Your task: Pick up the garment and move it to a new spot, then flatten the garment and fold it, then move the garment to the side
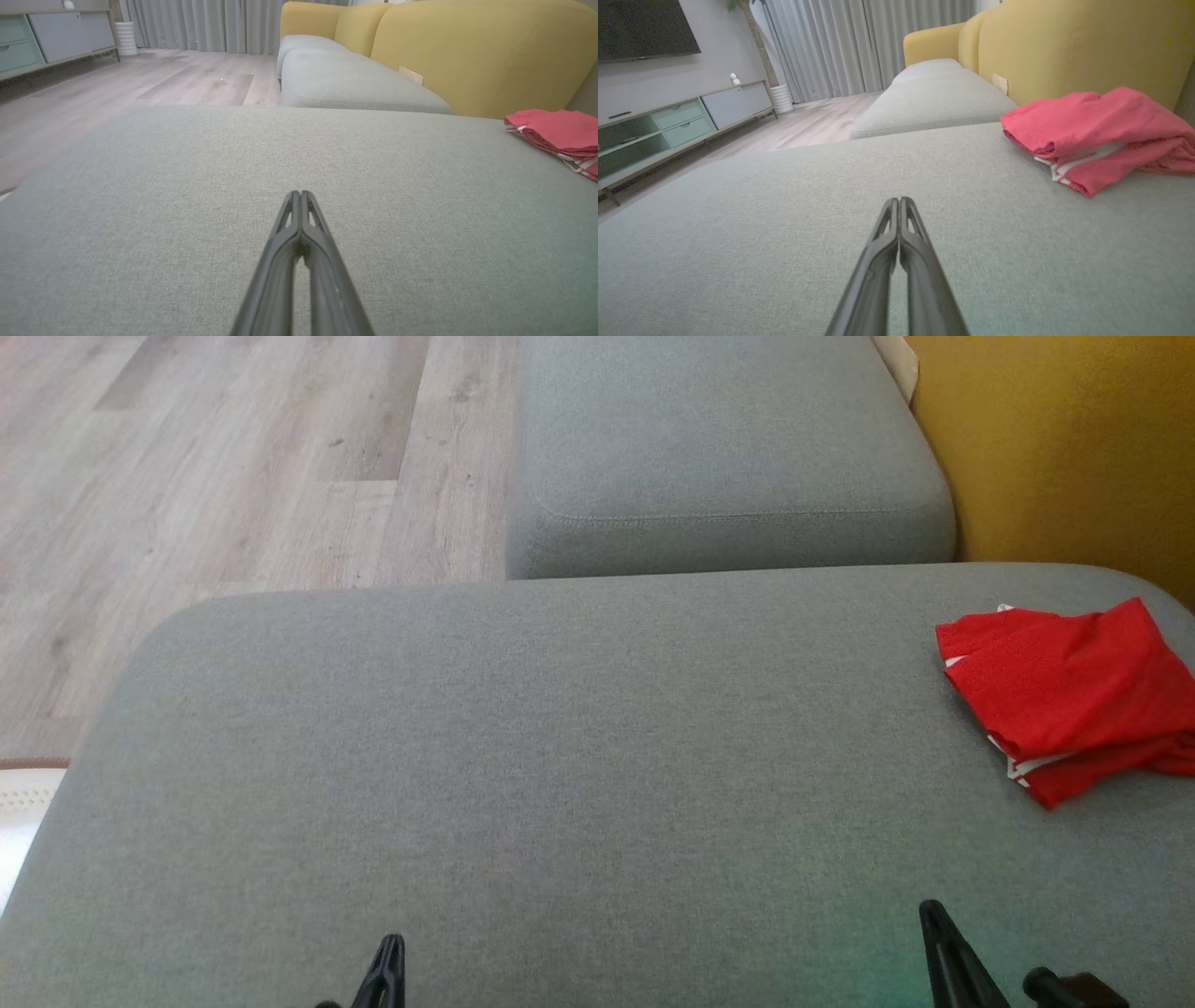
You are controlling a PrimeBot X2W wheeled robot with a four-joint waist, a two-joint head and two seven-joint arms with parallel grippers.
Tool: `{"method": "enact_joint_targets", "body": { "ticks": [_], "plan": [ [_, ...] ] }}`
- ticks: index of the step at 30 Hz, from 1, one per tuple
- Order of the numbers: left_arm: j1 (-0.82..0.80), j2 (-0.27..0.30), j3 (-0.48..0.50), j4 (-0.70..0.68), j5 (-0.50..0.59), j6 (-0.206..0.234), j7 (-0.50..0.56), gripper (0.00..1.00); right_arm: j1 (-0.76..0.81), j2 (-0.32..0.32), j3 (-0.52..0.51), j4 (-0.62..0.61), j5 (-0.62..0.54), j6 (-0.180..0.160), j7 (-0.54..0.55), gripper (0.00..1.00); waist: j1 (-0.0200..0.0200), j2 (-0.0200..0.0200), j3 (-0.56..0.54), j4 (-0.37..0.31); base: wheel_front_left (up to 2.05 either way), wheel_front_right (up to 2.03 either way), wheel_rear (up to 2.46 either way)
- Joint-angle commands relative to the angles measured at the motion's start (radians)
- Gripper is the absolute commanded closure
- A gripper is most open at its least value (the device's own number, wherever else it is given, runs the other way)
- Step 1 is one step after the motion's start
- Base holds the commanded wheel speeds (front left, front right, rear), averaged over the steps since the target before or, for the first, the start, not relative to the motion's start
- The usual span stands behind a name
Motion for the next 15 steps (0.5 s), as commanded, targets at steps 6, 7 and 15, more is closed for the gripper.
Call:
{"method": "enact_joint_targets", "body": {
  "ticks": [6,7,15],
  "plan": [
    [-0.038,0.006,0.015,-0.024,-0.100,-0.011,0.015,1.00,-0.038,-0.001,-0.010,-0.026,0.092,0.000,0.018,1.00,0.0000,0.0000,0.010,-0.003,0.00,0.00,0.00],
    [-0.041,0.006,0.017,-0.022,-0.113,-0.013,0.017,1.00,-0.041,-0.001,-0.011,-0.025,0.104,0.000,0.020,1.00,0.0000,0.0000,0.011,-0.004,0.00,0.00,0.00],
    [-0.070,0.011,0.033,-0.006,-0.215,-0.030,0.034,1.00,-0.063,-0.003,-0.021,-0.023,0.198,0.000,0.041,1.00,0.0000,0.0000,0.022,-0.008,0.00,0.00,0.00]
  ]
}}
